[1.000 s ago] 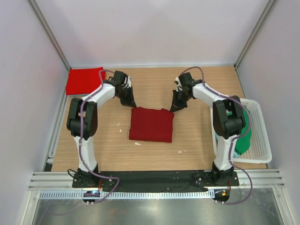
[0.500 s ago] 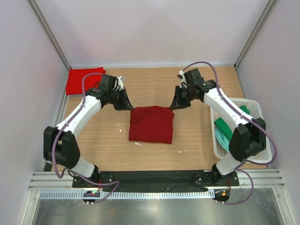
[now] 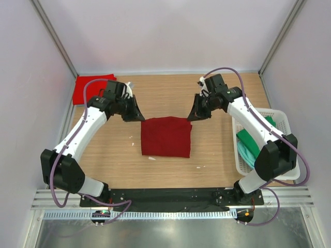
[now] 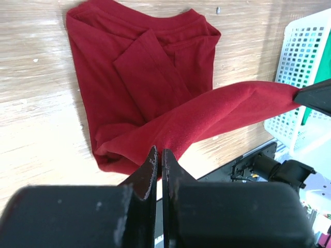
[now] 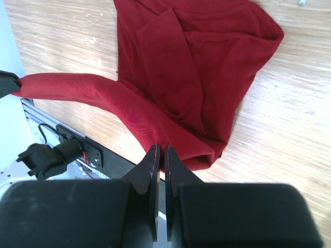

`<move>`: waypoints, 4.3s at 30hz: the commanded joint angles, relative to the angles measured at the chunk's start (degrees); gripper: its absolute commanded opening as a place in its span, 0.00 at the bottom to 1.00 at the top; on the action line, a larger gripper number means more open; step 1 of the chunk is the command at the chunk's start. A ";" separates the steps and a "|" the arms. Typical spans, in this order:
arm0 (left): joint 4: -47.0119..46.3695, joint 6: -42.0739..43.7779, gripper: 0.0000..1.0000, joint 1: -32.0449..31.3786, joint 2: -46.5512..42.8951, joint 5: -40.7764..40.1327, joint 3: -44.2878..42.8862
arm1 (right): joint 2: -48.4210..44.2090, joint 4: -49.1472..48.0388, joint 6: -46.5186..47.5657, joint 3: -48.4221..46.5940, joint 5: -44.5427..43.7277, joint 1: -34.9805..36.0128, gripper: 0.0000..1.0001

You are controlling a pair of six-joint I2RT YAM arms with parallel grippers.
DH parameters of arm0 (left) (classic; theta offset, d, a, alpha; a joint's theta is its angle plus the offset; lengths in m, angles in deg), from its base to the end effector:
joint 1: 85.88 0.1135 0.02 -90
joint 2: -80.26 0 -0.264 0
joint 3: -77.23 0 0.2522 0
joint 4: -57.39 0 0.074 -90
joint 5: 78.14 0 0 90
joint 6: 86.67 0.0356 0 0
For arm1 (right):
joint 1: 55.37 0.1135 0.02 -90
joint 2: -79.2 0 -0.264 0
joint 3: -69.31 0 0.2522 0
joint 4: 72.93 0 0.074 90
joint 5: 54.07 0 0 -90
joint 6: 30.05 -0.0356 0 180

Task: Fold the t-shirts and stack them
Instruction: Fold the tshirt

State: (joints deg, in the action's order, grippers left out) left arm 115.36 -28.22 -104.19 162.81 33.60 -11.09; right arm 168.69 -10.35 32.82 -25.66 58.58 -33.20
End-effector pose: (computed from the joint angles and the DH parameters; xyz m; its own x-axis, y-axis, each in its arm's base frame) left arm 0.2829 -0.1075 0.3160 -0.9047 -0.2126 -0.3692 0.0398 0.8206 -0.5701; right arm 0.2974 0.1360 0.3119 -0.9391 0.0718 -0.3360 -0.1278 0.8348 0.5355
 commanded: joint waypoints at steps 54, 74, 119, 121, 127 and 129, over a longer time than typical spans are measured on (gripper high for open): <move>-3.43 11.43 0.00 5.74 38.05 -13.38 -33.28 | 36.12 -20.86 6.92 -24.35 0.11 -9.87 0.13; 3.70 11.51 0.39 7.41 37.44 -32.08 -32.15 | 39.90 -16.12 4.29 -33.15 3.79 -9.52 0.52; -24.34 -5.72 0.22 1.87 17.03 4.82 16.09 | 30.64 -59.07 -19.44 8.51 30.08 3.40 0.15; -25.83 -5.36 0.19 3.71 19.48 3.84 18.22 | 31.88 -59.63 -17.96 11.15 31.04 2.88 0.14; -21.99 -4.31 0.13 5.03 18.64 -0.90 21.57 | 29.88 -57.35 -13.30 18.54 32.10 -0.20 0.13; -19.61 -3.61 0.13 5.03 16.08 -2.39 21.74 | 24.89 -55.33 -12.77 19.59 32.19 -0.55 0.13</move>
State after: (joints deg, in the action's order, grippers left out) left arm 90.44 -34.98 -99.40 181.60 39.59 8.71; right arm 200.08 -67.83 16.60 -7.98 92.53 -32.45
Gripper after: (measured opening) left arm 0.129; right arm 0.128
